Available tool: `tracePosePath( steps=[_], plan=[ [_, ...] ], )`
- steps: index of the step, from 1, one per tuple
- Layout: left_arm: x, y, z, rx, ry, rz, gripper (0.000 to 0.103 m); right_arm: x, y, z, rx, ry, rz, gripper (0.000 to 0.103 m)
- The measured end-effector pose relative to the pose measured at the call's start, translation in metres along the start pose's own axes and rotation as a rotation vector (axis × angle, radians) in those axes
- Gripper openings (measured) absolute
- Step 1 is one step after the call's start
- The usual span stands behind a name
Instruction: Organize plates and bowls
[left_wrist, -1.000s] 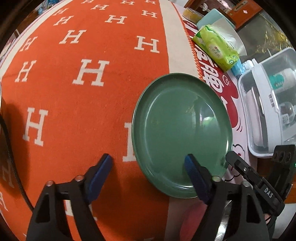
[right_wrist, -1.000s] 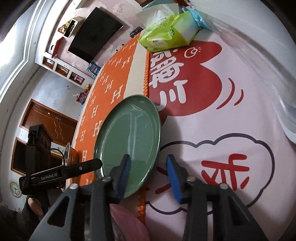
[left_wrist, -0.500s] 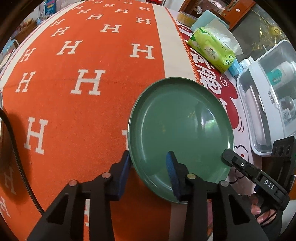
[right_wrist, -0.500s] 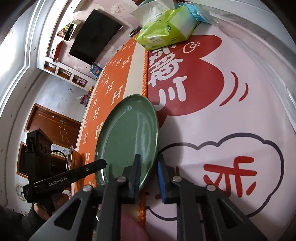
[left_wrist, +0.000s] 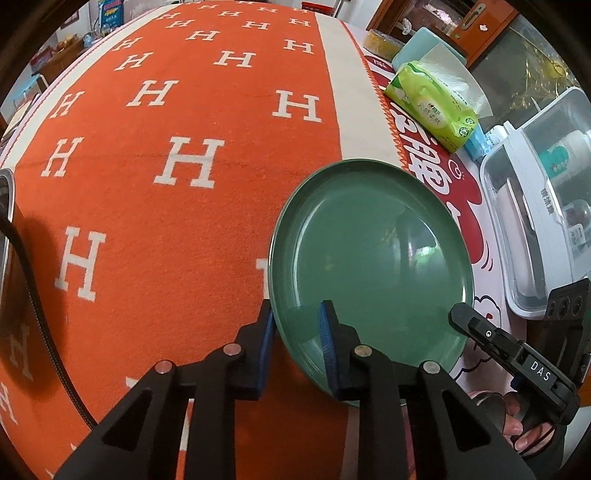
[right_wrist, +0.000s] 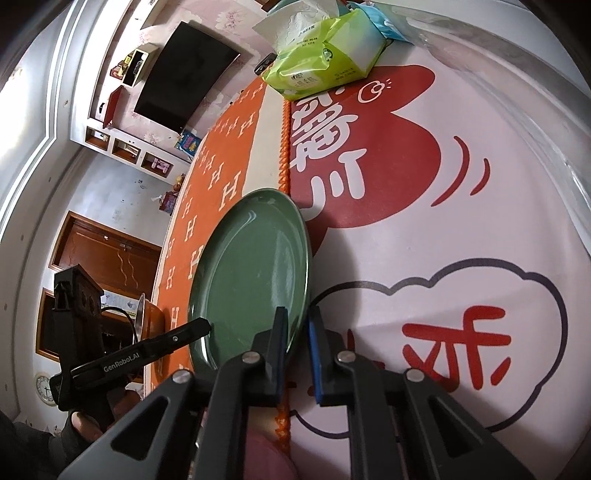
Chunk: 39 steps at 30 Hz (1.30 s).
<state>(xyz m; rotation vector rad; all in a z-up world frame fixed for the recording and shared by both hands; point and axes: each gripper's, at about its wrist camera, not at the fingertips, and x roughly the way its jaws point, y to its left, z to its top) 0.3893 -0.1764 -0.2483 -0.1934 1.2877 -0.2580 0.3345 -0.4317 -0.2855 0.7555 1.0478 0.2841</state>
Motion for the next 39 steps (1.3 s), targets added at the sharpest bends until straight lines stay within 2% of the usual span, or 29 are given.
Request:
tracePosePath(
  steps=[3,6,13,18,31,39],
  plan=[
    [0.000,-0.001,0.000,-0.003,0.001,-0.008,0.022,-0.004,0.001,-0.001,0.002,-0.009,-0.003,0.010],
    [-0.004,-0.002,-0.001,-0.005,-0.009,-0.033,0.022,-0.013,0.005,-0.001,0.009,-0.055,0.004,0.010],
    [-0.029,-0.010,-0.005,0.030,-0.095,-0.052,0.022,-0.030,0.018,0.000,-0.028,-0.121,0.012,0.010],
    [-0.049,-0.008,-0.006,0.019,-0.150,-0.064,0.022,-0.040,0.034,0.000,-0.072,-0.160,0.023,0.010],
    [-0.095,-0.012,-0.014,0.033,-0.238,-0.098,0.022,-0.067,0.065,-0.007,-0.128,-0.215,0.038,0.011],
    [-0.128,-0.015,-0.033,0.053,-0.270,-0.111,0.022,-0.091,0.083,-0.021,-0.158,-0.242,0.043,0.011]
  ],
)
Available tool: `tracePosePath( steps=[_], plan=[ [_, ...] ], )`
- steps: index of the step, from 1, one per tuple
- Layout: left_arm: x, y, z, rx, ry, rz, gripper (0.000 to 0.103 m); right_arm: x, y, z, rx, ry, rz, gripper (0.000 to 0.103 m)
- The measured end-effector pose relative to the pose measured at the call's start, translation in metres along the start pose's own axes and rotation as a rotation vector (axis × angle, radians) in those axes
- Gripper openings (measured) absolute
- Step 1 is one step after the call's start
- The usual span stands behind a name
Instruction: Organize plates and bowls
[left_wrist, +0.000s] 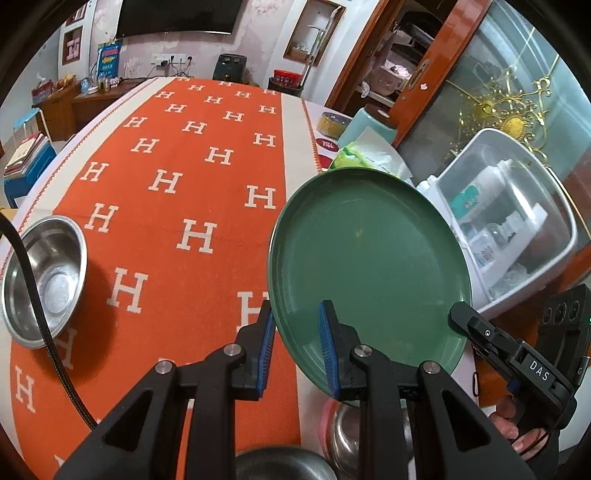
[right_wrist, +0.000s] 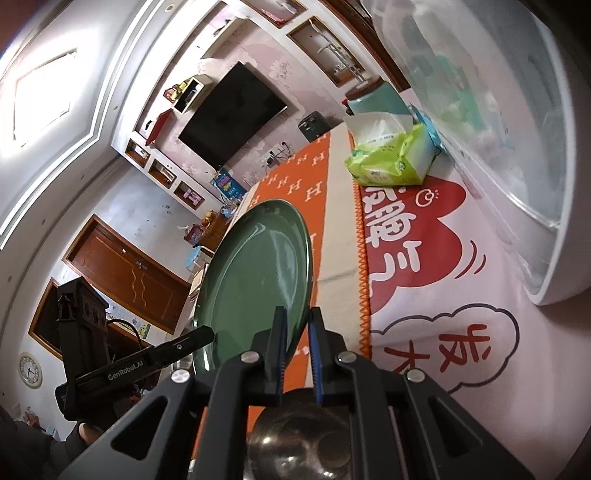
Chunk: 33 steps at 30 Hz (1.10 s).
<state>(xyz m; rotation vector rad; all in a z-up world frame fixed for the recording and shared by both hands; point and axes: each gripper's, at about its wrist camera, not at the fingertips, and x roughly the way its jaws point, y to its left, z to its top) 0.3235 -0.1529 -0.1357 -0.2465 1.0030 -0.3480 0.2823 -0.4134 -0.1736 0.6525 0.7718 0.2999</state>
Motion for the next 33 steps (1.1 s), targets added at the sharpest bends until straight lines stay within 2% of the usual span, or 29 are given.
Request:
tracePosePath(
  steps=[12,21,33],
  plan=[
    [-0.066,-0.004,-0.025,0.012,-0.064,-0.011,0.022,-0.040,0.039,-0.019,-0.058,-0.034,0.026,0.011],
    [-0.115,-0.003,-0.056,0.006,-0.107,-0.015,0.022,-0.071,0.065,-0.042,-0.096,-0.053,0.049,0.011],
    [-0.168,0.010,-0.106,-0.014,-0.149,0.005,0.022,-0.092,0.099,-0.082,-0.166,-0.020,0.058,0.012]
  ],
)
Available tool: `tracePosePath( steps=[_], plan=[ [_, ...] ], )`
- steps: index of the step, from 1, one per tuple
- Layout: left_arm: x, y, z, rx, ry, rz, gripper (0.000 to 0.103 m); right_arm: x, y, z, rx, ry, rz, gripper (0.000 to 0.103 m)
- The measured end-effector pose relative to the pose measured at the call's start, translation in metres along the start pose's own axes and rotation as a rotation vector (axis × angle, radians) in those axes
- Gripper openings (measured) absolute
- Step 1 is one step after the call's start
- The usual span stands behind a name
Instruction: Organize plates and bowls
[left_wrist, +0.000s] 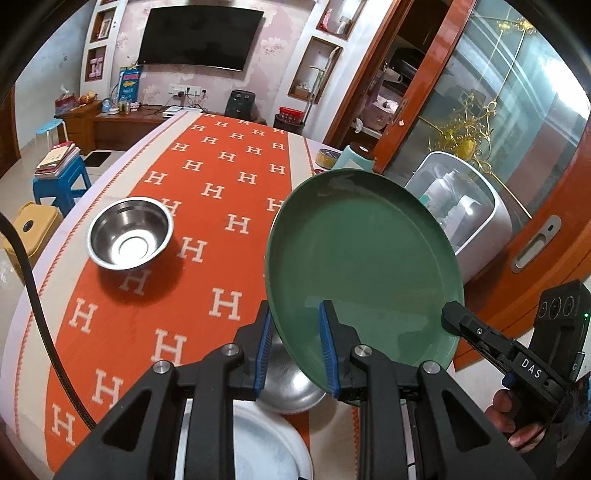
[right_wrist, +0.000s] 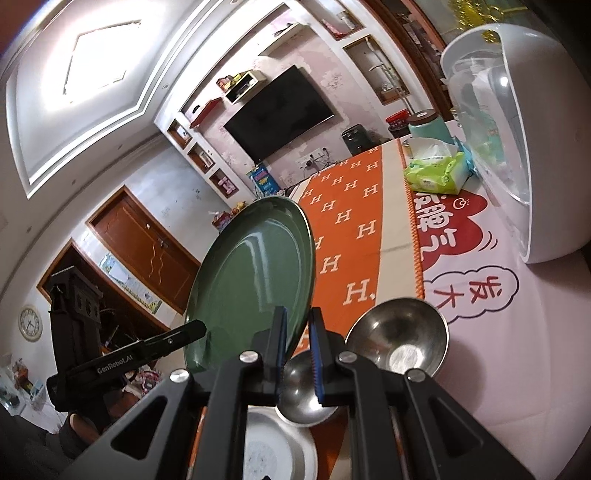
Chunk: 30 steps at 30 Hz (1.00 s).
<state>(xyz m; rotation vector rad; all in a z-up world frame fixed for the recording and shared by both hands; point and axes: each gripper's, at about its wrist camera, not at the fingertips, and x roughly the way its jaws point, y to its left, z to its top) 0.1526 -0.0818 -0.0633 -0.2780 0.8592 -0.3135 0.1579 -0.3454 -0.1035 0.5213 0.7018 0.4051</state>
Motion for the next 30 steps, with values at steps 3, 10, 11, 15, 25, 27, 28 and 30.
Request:
tracePosePath(
  steps=[3,10,11,15,25,27,28,30],
  plan=[
    [-0.016,0.007,-0.010,-0.008,-0.010,0.009,0.022,-0.003,0.011,-0.008,-0.022,0.014,-0.001,0.012],
    [-0.044,0.020,-0.033,-0.026,-0.018,0.022,0.022,-0.005,0.037,-0.033,-0.081,0.067,-0.022,0.013],
    [-0.047,0.023,-0.036,-0.028,-0.018,0.023,0.022,-0.005,0.039,-0.036,-0.087,0.075,-0.025,0.013],
    [-0.058,0.032,-0.049,-0.030,-0.012,0.033,0.022,-0.003,0.048,-0.054,-0.097,0.113,-0.032,0.014],
    [-0.064,0.055,-0.074,-0.054,0.059,0.036,0.022,0.004,0.062,-0.091,-0.084,0.202,-0.068,0.014],
    [-0.061,0.060,-0.080,-0.062,0.081,0.038,0.022,0.007,0.063,-0.097,-0.081,0.221,-0.080,0.014],
    [-0.060,0.063,-0.082,-0.064,0.092,0.040,0.022,0.008,0.063,-0.100,-0.081,0.230,-0.086,0.014],
    [-0.057,0.068,-0.088,-0.069,0.112,0.048,0.022,0.013,0.065,-0.108,-0.078,0.254,-0.098,0.014]
  ],
)
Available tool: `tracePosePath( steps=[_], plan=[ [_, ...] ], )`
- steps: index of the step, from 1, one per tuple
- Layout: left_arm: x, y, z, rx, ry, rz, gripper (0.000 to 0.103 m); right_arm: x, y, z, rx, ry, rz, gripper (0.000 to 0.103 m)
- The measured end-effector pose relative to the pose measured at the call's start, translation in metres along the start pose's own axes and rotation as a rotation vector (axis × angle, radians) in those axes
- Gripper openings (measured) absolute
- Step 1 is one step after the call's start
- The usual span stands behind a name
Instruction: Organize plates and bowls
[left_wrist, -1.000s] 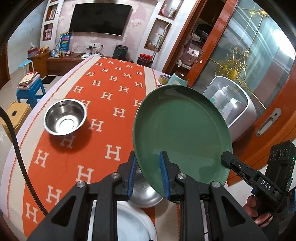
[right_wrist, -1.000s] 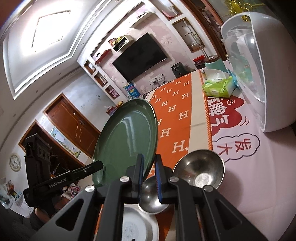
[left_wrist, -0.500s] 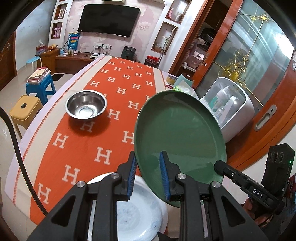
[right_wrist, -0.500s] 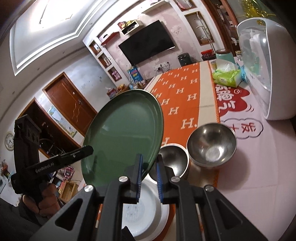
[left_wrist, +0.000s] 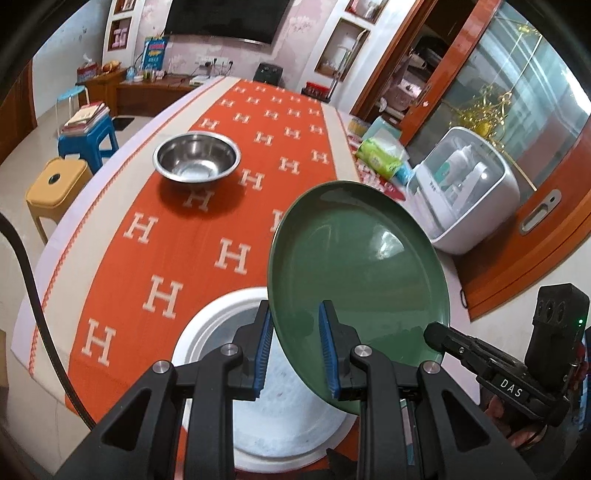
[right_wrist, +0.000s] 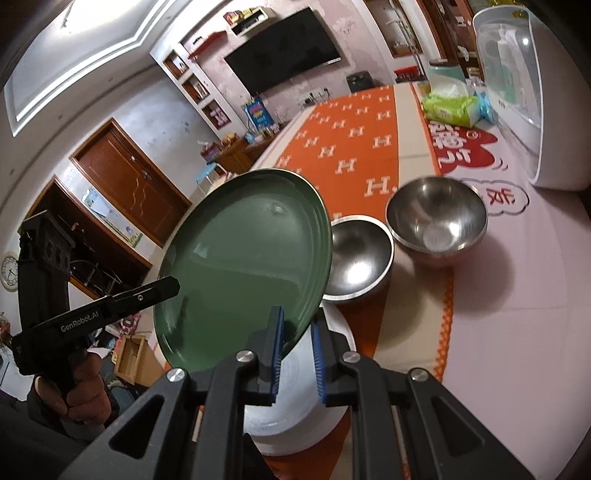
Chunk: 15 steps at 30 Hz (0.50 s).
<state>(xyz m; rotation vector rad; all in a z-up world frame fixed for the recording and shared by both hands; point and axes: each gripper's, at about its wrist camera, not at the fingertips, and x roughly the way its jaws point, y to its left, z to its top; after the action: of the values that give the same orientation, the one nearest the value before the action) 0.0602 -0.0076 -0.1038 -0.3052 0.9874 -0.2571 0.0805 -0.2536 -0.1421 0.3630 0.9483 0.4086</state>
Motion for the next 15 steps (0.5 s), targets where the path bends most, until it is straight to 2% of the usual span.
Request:
tracePosePath(
  steps=[15],
  plan=[
    [0.031,0.038,-0.036,-0.070,0.159,0.060,0.022,0.038,0.008,-0.030,0.005,0.188,-0.024,0.015]
  ],
)
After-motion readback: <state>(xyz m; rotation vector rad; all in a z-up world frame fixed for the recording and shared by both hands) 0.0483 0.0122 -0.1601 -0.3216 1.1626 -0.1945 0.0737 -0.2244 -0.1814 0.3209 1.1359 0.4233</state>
